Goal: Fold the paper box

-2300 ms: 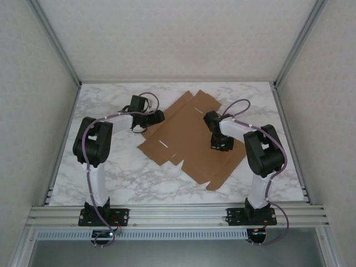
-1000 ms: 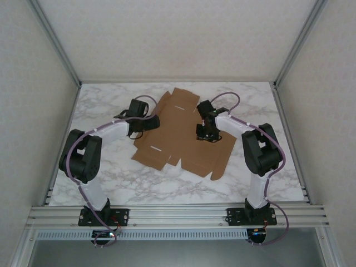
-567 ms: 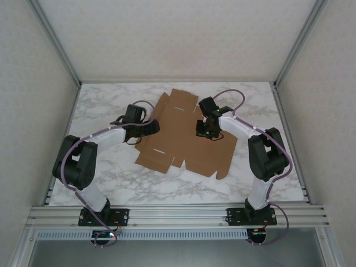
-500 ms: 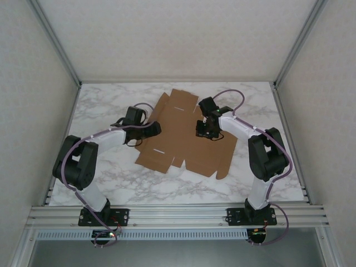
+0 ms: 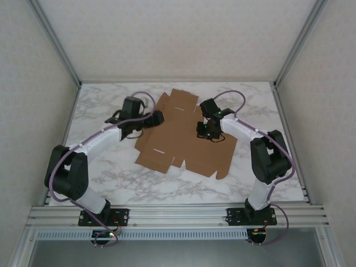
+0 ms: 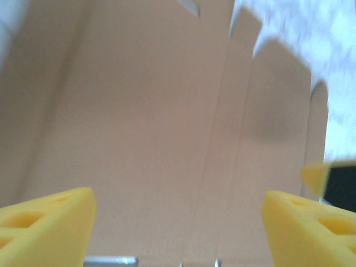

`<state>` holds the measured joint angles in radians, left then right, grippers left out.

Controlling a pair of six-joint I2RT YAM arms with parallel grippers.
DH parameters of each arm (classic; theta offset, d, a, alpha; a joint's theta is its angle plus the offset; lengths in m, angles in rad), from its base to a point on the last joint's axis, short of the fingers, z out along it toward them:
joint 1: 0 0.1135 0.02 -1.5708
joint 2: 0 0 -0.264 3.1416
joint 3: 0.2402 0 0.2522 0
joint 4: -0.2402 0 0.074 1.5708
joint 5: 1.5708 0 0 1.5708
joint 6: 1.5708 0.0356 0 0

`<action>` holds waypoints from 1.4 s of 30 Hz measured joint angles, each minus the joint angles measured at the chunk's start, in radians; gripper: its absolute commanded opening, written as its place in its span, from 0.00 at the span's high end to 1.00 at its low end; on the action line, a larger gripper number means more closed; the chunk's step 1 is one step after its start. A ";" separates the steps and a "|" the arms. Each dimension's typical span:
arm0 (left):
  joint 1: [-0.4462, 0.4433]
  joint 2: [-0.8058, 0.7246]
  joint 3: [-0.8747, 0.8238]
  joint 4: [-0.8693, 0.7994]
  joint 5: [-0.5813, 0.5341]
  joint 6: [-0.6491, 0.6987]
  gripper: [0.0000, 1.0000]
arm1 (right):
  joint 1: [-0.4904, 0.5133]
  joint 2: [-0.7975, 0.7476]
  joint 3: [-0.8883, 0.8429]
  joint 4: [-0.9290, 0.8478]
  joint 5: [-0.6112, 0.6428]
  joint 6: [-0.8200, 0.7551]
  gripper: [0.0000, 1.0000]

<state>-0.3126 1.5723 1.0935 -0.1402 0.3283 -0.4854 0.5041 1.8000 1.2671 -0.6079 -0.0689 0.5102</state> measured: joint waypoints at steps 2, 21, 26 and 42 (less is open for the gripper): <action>0.037 0.005 0.031 0.002 -0.045 0.016 0.24 | 0.013 0.017 -0.023 -0.005 0.029 0.006 0.97; 0.136 0.536 0.386 -0.063 0.173 0.416 0.39 | 0.038 0.074 -0.061 -0.027 0.121 -0.108 0.94; 0.143 0.536 0.386 -0.064 0.209 0.437 0.63 | 0.038 0.075 -0.061 -0.027 0.121 -0.115 0.94; 0.144 0.538 0.325 -0.047 0.237 0.430 0.87 | 0.038 0.082 -0.050 -0.031 0.108 -0.130 0.94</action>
<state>-0.1684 2.1105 1.4189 -0.1875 0.5652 -0.0555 0.5423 1.8816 1.2175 -0.6384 0.0391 0.3801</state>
